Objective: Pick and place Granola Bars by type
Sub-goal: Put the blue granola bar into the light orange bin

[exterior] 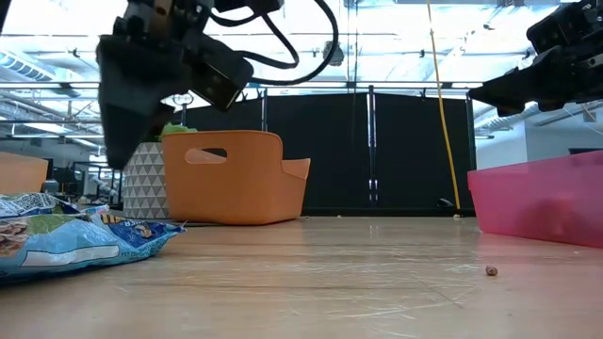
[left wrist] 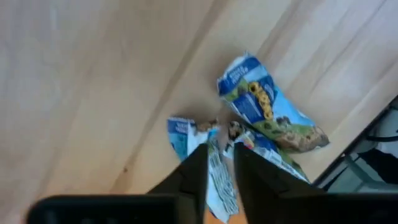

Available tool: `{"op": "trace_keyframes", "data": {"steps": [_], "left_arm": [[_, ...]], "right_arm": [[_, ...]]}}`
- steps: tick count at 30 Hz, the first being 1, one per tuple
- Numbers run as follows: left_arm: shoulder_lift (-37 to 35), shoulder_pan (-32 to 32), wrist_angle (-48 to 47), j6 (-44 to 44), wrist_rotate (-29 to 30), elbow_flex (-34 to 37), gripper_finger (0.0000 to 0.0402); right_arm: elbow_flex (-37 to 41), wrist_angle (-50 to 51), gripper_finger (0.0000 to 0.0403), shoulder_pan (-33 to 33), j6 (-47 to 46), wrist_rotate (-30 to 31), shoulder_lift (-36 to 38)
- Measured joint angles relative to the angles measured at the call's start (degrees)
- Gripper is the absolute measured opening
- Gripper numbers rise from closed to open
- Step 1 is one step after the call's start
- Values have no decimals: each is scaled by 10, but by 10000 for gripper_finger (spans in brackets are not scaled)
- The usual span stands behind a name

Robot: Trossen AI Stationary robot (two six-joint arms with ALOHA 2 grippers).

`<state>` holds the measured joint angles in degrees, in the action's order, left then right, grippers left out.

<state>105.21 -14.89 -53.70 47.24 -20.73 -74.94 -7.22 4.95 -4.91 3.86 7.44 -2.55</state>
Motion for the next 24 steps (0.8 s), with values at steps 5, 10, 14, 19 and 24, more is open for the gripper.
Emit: {"op": "trace_keyframes", "data": {"steps": [5, 10, 14, 19, 24], "left_arm": [[0, 8, -1, -24, 19, 0, 169], [0, -3, 2, -46, -3, 0, 244], [0, -21, -6, -49, 0, 0, 271], [0, -39, -48, -28, 60, 8, 273], [0, -48, -1, 25, 76, 47, 262]], "right_arm": [[0, 0, 130, 0, 0, 0, 0], [0, 0, 130, 0, 0, 0, 0], [0, 0, 130, 0, 0, 0, 0], [0, 0, 130, 0, 0, 0, 0], [0, 0, 130, 0, 0, 0, 0]]}}
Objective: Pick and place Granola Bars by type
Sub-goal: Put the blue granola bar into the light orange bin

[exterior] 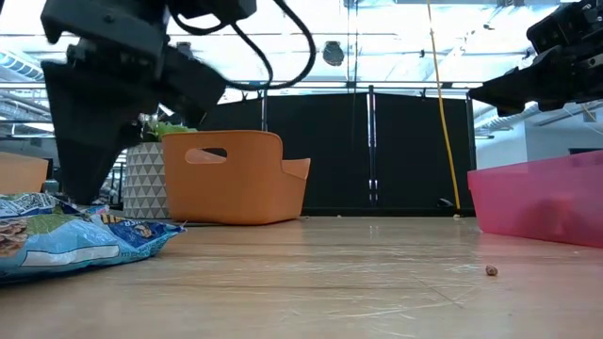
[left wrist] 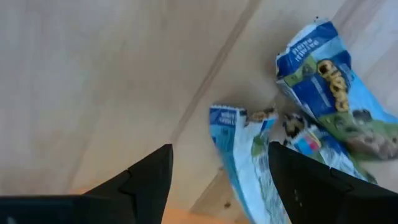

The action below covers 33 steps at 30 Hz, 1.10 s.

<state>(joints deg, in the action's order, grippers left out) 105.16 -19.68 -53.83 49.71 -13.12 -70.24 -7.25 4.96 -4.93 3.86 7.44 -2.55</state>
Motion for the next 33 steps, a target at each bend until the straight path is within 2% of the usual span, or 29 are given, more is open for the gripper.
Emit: {"op": "trace_keyframes", "data": {"steps": [10, 17, 22, 28, 30, 33], "left_arm": [[0, -3, 120, 28, -4, 65, 253], [-1, -2, 136, 19, -6, 74, 239], [-1, 1, 135, 15, -10, 75, 176], [0, 9, 140, 0, -25, 75, 32], [0, 13, 140, 1, -24, 75, 16], [-16, 18, 137, -13, 0, 72, 18]], "right_arm": [[0, 0, 130, 0, 0, 0, 0], [0, 0, 130, 0, 0, 0, 0], [0, 0, 130, 0, 0, 0, 0], [0, 0, 130, 0, 0, 0, 0], [0, 0, 130, 0, 0, 0, 0], [0, 0, 130, 0, 0, 0, 0]]}}
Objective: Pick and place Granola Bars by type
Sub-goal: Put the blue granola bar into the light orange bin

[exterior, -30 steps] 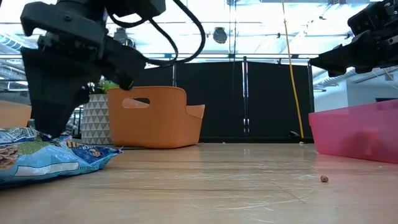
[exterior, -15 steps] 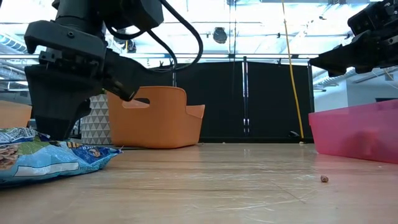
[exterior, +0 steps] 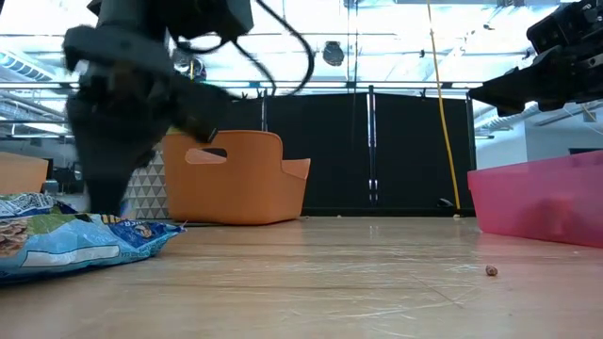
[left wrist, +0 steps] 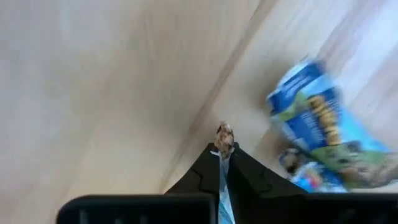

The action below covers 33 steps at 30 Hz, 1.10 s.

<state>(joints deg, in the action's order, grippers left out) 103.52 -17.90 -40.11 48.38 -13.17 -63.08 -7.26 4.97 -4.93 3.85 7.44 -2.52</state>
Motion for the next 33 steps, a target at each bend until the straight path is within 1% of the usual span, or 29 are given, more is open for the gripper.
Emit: {"op": "trace_keyframes", "data": {"steps": [3, 7, 15, 19, 22, 27, 30, 33], "left_arm": [[-21, 7, 0, -11, 43, -6, 9], [-68, 17, -7, -24, 99, -9, 8], [-180, 21, -70, -34, 211, -10, 6], [-225, 14, -96, -46, 289, -10, 6], [-247, 8, -112, -64, 331, -9, 6], [-286, 3, -111, -89, 379, 7, 6], [-320, 4, -112, -92, 393, 29, 6], [-363, 6, -110, -86, 400, 67, 6]], "right_arm": [[0, 0, 130, 0, 0, 0, 0], [0, 0, 130, 0, 0, 0, 0], [0, 0, 130, 0, 0, 0, 0], [0, 0, 130, 0, 0, 0, 0], [0, 0, 130, 0, 0, 0, 0], [0, 0, 130, 0, 0, 0, 0], [0, 0, 130, 0, 0, 0, 0], [0, 0, 130, 0, 0, 0, 0]]}}
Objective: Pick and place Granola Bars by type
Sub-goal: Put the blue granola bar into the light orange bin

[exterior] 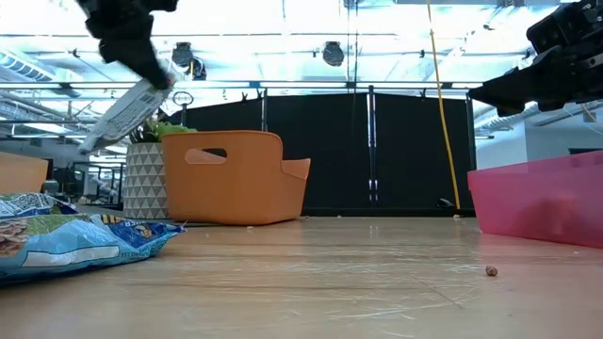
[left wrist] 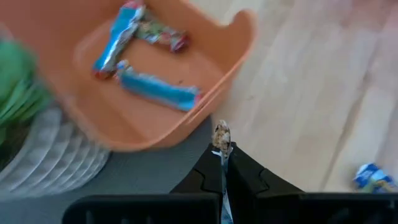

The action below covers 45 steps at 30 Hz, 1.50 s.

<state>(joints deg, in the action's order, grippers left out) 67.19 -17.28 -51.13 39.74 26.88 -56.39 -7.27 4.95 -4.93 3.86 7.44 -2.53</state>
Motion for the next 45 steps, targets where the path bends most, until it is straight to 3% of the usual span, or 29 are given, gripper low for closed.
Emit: {"op": "trace_keyframes", "data": {"steps": [6, 10, 16, 19, 21, 23, 26, 34, 39, 45], "left_arm": [[-103, 0, 35, 23, 45, 91, 6], [-154, -1, 138, -28, 31, 138, 6], [-173, -2, 402, -202, -149, 202, 6], [-167, -9, 473, -247, -256, 219, 6], [-165, -13, 481, -226, -330, 224, 6], [-166, -13, 480, -165, -387, 224, 6], [-166, -13, 457, -45, -424, 224, 7], [-166, -13, 402, 208, -453, 224, 6], [-166, -16, 294, 228, -444, 177, 6], [-136, -20, 33, 224, -376, 61, 6]], "right_arm": [[0, 0, 130, 0, 0, 0, 0], [0, 0, 130, 0, 0, 0, 0], [0, 0, 130, 0, 0, 0, 0], [0, 0, 130, 0, 0, 0, 0], [0, 0, 130, 0, 0, 0, 0], [0, 0, 130, 0, 0, 0, 0], [0, 0, 130, 0, 0, 0, 0], [0, 0, 130, 0, 0, 0, 0], [0, 0, 130, 0, 0, 0, 0], [0, 0, 130, 0, 0, 0, 0]]}}
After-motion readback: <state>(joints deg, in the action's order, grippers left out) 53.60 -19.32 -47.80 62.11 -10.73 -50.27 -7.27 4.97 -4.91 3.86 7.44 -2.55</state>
